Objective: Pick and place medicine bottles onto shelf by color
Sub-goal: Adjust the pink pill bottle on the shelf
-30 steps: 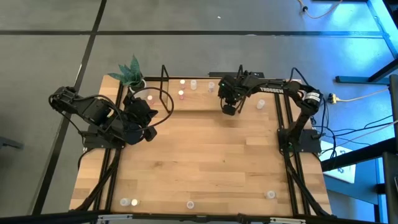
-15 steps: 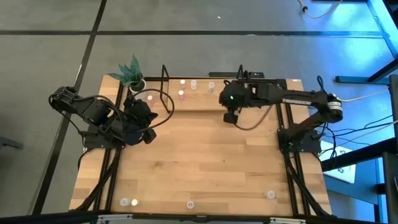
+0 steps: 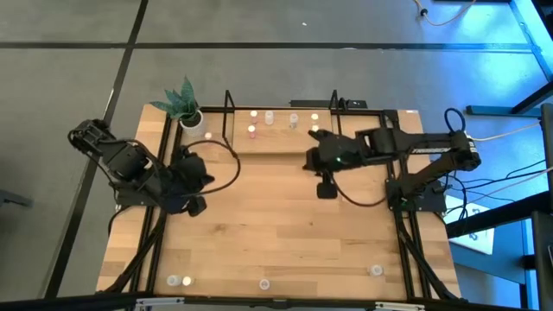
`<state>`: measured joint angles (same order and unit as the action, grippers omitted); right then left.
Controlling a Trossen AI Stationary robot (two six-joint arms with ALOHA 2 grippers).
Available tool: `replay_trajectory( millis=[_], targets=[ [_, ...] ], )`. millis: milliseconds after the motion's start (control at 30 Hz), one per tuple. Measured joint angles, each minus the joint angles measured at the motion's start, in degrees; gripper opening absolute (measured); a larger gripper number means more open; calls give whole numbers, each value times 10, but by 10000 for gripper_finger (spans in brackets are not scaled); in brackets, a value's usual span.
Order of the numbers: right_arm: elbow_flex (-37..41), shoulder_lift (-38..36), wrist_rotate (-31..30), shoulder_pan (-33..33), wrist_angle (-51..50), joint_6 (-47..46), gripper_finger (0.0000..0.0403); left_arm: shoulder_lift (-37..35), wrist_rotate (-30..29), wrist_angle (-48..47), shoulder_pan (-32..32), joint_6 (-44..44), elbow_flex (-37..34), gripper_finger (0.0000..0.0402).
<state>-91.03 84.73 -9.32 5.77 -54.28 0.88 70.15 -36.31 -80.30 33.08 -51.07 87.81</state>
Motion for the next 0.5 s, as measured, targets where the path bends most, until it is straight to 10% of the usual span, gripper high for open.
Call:
replay_trajectory(
  millis=[500],
  targets=[
    [-2,0,-15,107,0,-98,2,0,104,-9,133,-94,-26,7]
  ],
)
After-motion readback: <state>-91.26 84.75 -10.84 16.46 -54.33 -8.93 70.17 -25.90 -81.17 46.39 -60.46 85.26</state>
